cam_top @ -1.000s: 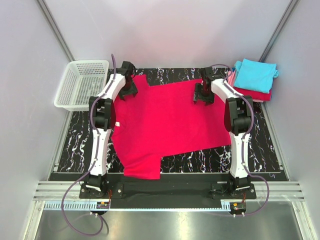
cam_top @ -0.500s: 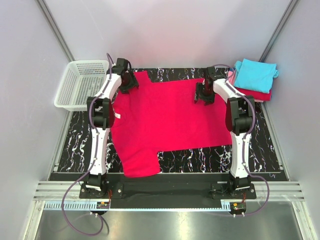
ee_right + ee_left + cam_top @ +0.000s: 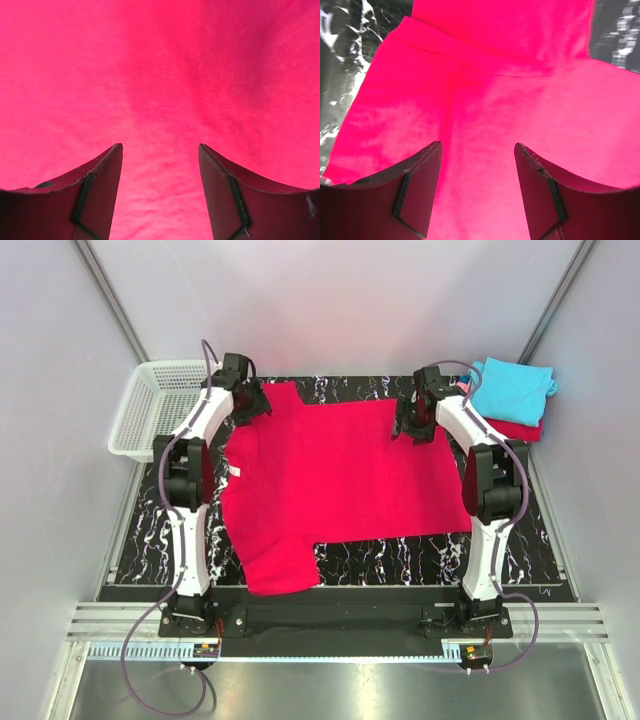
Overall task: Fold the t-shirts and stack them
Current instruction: Flatten the tshirt out
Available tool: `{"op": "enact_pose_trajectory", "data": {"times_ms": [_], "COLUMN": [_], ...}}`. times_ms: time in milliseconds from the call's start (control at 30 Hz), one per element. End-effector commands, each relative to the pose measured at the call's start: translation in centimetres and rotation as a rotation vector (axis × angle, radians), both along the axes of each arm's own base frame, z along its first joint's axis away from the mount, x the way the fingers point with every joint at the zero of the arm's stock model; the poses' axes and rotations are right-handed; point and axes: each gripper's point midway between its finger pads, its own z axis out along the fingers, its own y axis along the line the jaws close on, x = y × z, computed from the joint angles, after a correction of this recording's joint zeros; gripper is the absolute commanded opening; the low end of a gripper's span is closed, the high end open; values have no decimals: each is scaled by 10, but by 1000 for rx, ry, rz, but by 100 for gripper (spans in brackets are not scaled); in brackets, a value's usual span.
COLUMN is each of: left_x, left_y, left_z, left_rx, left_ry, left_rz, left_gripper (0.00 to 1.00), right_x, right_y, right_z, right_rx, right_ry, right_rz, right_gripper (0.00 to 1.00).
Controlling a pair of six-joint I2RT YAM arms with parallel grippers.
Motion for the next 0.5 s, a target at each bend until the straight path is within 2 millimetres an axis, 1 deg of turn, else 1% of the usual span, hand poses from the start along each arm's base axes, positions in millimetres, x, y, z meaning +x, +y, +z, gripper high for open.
{"op": "enact_pose_trajectory", "data": {"times_ms": [0, 33, 67, 100, 133, 167, 200, 233, 267, 300, 333, 367, 433, 467], "left_x": [-3, -5, -8, -10, -12, -14, -17, -21, -29, -32, -38, -45, -53, -59], "left_y": [-4, -9, -12, -15, -21, -21, -23, -28, -29, -26, -31, -27, -30, -29], "left_z": [43, 49, 45, 45, 46, 41, 38, 34, 25, 21, 17, 9, 3, -4], "left_rx": [14, 16, 15, 9, 12, 27, 33, 44, 56, 89, 107, 136, 172, 188], "left_ry": [-106, -122, -116, -116, -117, -107, -98, -88, -51, -35, -20, 6, 25, 45], "left_rz": [-24, -47, -57, -70, -91, -89, -93, -115, -119, -105, -123, -118, -126, -124], "left_gripper": [63, 62, 61, 61, 61, 61, 61, 61, 61, 61, 61, 61, 61, 61], "right_x": [10, 12, 14, 16, 21, 23, 26, 28, 29, 31, 32, 33, 31, 31], "right_y": [5, 6, 6, 5, 6, 6, 6, 5, 4, 2, -1, -4, -7, -13], "right_z": [38, 36, 33, 22, 22, 18, 9, 4, -1, -9, -13, -16, -24, -28], "right_rx": [9, 7, 1, -11, -13, -19, -30, -37, -51, -70, -85, -106, -128, -162], "right_ry": [-108, -108, -105, -90, -95, -90, -81, -77, -67, -57, -51, -50, -33, -29], "right_rz": [14, 26, 32, 44, 51, 57, 73, 78, 82, 90, 92, 97, 115, 106], "right_gripper": [69, 69, 69, 69, 69, 69, 70, 71, 71, 71, 71, 73, 73, 73]}}
